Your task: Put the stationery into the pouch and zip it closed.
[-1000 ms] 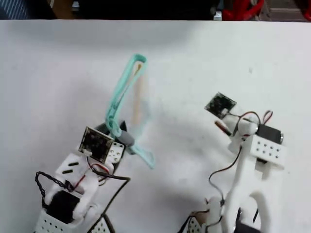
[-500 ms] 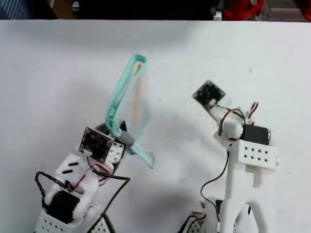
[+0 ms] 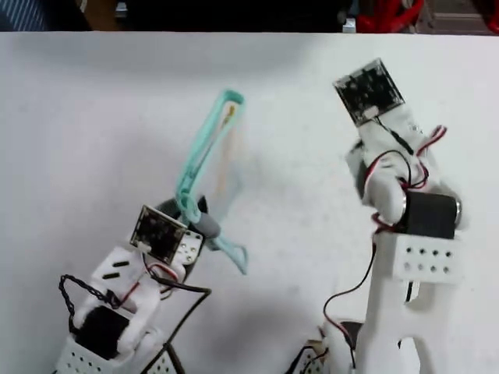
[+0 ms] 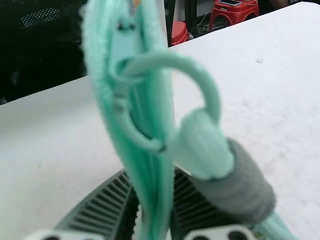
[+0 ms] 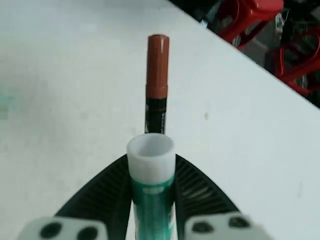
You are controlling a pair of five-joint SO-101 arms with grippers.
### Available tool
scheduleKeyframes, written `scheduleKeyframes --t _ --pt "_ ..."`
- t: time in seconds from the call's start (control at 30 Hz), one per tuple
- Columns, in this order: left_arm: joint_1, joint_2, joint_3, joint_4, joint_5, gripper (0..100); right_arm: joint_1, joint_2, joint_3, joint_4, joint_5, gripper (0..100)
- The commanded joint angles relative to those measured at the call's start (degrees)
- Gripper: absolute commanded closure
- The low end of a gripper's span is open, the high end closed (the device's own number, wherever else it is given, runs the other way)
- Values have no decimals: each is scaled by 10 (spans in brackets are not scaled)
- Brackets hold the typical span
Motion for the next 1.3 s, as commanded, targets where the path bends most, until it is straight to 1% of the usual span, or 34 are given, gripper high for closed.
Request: scheduleKeyframes --t 0.0,0.1,0.23,0.3,0.4,0.47,0.6,0.7,0.8,0.97,1.13,1.27 --pt "9 -1 -4 -11 -6 965 -82 -10 -117 21 -60 981" --pt "9 -1 -4 -11 -6 965 -176 -10 -187 11 -133 981" --pt "8 -1 -4 -11 -6 965 -295 -9 -250 -53 -208 981" --pt "7 -1 -4 -11 -6 965 -333 -8 -250 -103 -229 981" --pt "6 -1 -4 -11 -7 965 -363 11 -237 -167 -244 981" --pt "6 -1 -4 -11 -7 965 -373 31 -235 -199 -253 981" --pt "9 -1 -4 -11 -27 965 -375 84 -235 -233 -304 981" --pt "8 -1 -4 -12 -30 965 -370 122 -232 -241 -312 981" --pt "7 -1 -4 -12 -30 965 -340 146 -200 -266 -316 981" --pt "7 -1 -4 -13 -30 965 -309 131 -127 -291 -317 981" --pt "9 -1 -4 -14 -30 965 -307 112 -71 -326 -317 981" --pt "7 -1 -4 -14 -30 965 -307 86 -69 -317 -317 981"
